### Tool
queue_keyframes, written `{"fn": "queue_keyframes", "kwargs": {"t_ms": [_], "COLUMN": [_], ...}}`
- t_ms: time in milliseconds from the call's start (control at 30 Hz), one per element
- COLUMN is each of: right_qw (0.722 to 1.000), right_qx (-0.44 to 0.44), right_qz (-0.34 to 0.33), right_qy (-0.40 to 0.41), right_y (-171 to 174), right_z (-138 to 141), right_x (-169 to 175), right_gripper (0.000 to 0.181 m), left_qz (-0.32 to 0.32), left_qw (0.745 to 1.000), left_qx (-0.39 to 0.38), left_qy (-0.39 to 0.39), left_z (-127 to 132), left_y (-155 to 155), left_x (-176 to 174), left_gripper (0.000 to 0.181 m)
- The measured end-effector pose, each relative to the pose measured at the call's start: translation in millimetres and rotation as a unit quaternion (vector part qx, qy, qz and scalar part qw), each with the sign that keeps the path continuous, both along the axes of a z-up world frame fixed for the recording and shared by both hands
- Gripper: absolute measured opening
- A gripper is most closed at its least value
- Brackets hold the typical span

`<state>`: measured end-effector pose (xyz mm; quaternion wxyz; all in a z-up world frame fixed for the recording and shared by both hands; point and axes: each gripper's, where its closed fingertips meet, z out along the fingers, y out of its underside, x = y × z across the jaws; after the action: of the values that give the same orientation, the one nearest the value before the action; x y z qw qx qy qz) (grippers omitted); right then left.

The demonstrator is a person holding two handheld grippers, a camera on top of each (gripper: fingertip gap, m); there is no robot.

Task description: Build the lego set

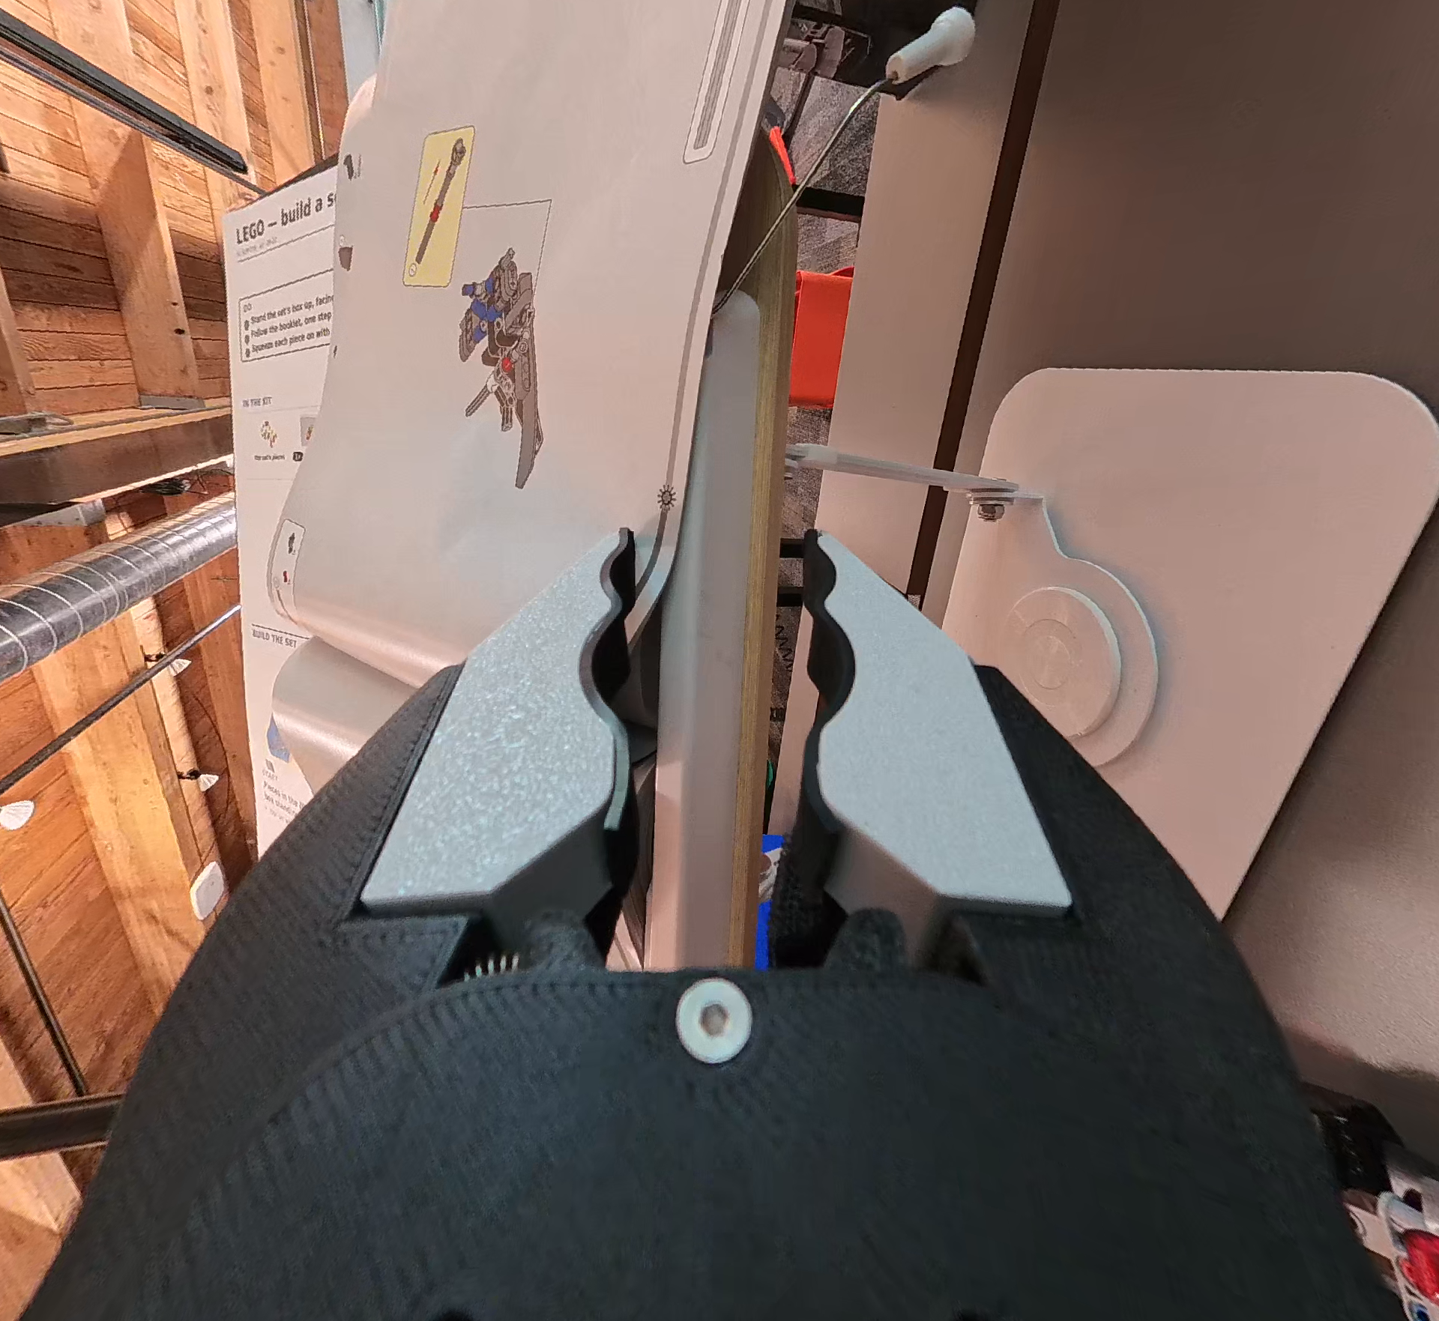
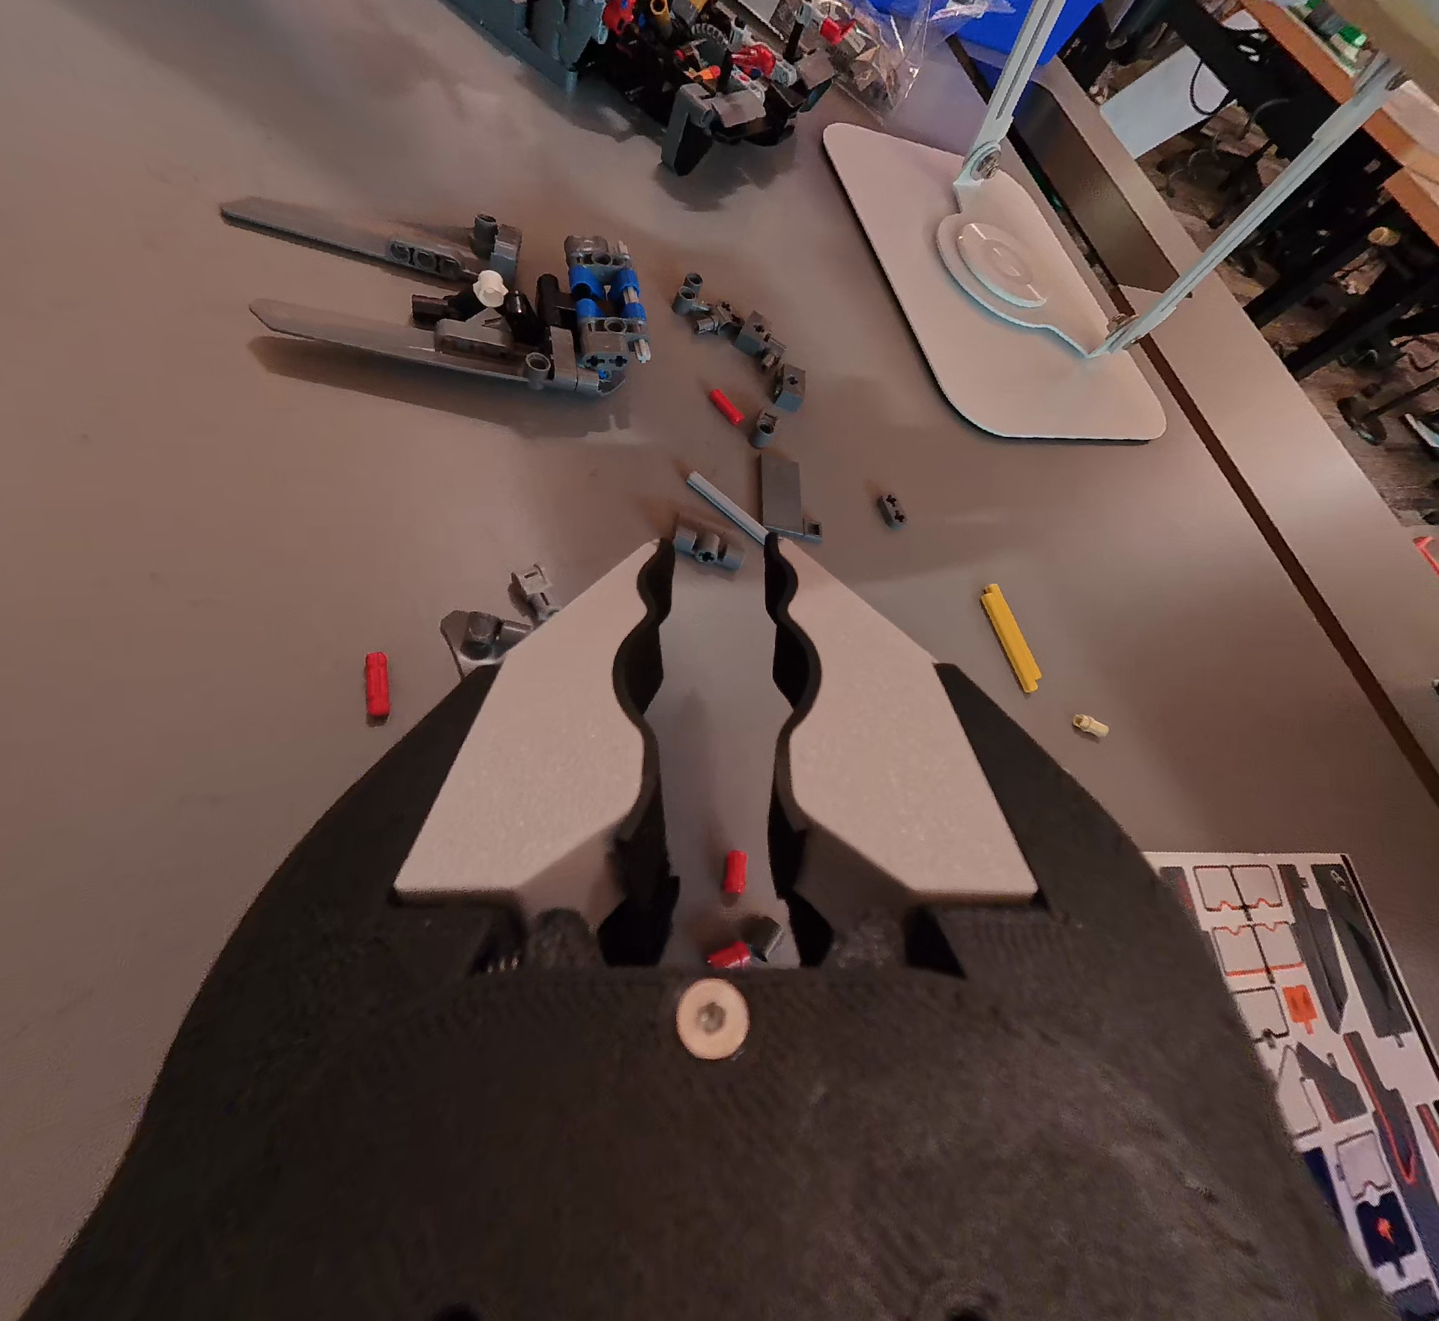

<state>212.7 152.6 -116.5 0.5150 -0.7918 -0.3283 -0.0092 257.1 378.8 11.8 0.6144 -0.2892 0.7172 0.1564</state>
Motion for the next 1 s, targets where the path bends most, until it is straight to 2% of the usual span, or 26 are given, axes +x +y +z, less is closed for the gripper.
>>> {"fn": "queue_keyframes", "kwargs": {"t_ms": [100,167,300,467,500,667,767,800,833,900,967,1000], "right_qw": [1.0,1.0,1.0,1.0,1.0,0.998,0.996,0.996,0.995,0.993,0.989,0.987], "right_qx": [0.005,0.006,0.003,0.008,0.007,0.029,0.042,0.044,0.046,0.055,0.079,0.083], "right_qz": [-0.005,-0.007,-0.01,-0.026,-0.028,-0.05,-0.075,-0.076,-0.08,-0.094,-0.112,-0.121], "right_qy": [-0.007,-0.013,-0.017,0.003,-0.002,-0.002,0.02,0.024,0.026,0.036,0.061,0.071], "right_y": [0,0,0,2,1,1,0,-2,-5,-7,-9,-9], "right_z": [1,1,0,7,8,22,35,39,42,49,61,63], "right_x": [3,5,7,13,14,26,39,44,48,59,68,72], "right_gripper": [0.014,0.0,0.0,0.012,0.0,0.0,0.018,0.007,0.0,0.0,0.0,0.01], "left_qz": [0.002,0.002,-0.003,-0.053,-0.062,-0.086,-0.102,-0.106,-0.111,-0.111,-0.102,-0.104], "left_qw": [1.0,1.0,1.0,0.996,0.995,0.994,0.991,0.99,0.988,0.987,0.99,0.988], "left_qx": [-0.001,-0.004,-0.018,-0.068,-0.075,-0.071,-0.091,-0.098,-0.107,-0.113,-0.099,-0.117], "left_qy": [0.002,0.001,-0.007,-0.023,-0.018,-0.006,0.0,-0.001,-0.003,0.016,0.015,0.014], "left_z": [1,2,15,23,18,-17,-45,-53,-61,-75,-72,-73], "left_y": [-1,-2,-11,-51,-60,-98,-120,-125,-129,-132,-125,-124], "left_x": [-1,-3,-13,-29,-33,-68,-88,-93,-97,-101,-101,-101], "left_gripper": [0.04,0.039,0.034,0.025,0.026,0.017,0.008,0.002,0.0,0.0,0.0,0.0]}}
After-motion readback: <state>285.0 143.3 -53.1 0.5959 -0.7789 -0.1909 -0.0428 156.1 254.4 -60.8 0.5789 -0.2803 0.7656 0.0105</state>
